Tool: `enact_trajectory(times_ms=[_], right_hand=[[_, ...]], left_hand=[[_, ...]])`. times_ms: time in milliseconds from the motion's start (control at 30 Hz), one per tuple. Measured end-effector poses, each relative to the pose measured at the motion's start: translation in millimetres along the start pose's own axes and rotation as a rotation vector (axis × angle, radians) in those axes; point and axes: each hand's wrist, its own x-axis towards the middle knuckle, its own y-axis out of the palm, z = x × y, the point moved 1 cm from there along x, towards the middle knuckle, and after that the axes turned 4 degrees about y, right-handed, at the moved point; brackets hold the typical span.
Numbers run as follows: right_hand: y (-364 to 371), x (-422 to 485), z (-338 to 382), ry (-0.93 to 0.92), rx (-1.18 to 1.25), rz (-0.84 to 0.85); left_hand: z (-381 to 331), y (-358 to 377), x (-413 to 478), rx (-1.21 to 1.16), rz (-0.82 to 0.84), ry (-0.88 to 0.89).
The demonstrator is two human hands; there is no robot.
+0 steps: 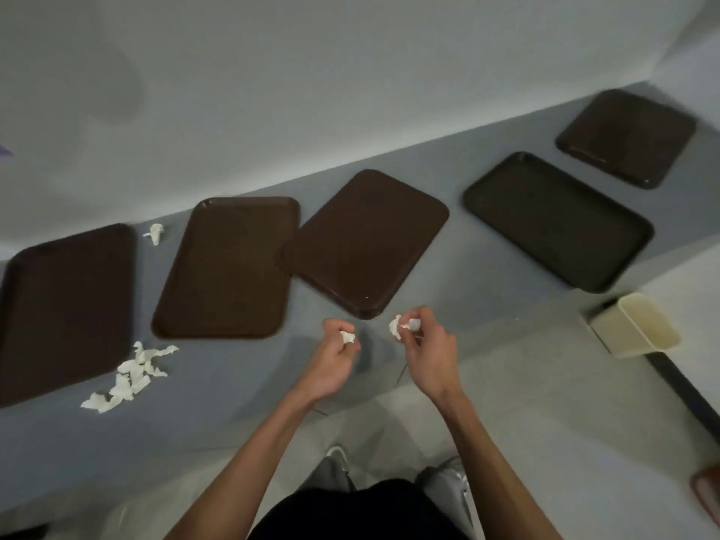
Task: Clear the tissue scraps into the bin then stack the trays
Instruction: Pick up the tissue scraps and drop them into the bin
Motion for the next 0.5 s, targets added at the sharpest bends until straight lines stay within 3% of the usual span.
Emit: enact_trajectory(times_ms=[133,267,500], right_hand=[[-76.7,14.9,-40.1,0.077,0.010,-0.150],[-158.2,27.5,-89.1,0.154,0.140,-0.140],[-281.1,49.5,-174.0,0.199,0.016,-0.274]], left_hand=[[-39.5,72.1,19.4,0.027,0.067,0.084],[-87.0,149.6,34.0,0.023,0.147,0.139],[-165.8,280.9,57.1,-0.034,0.189,0.186]])
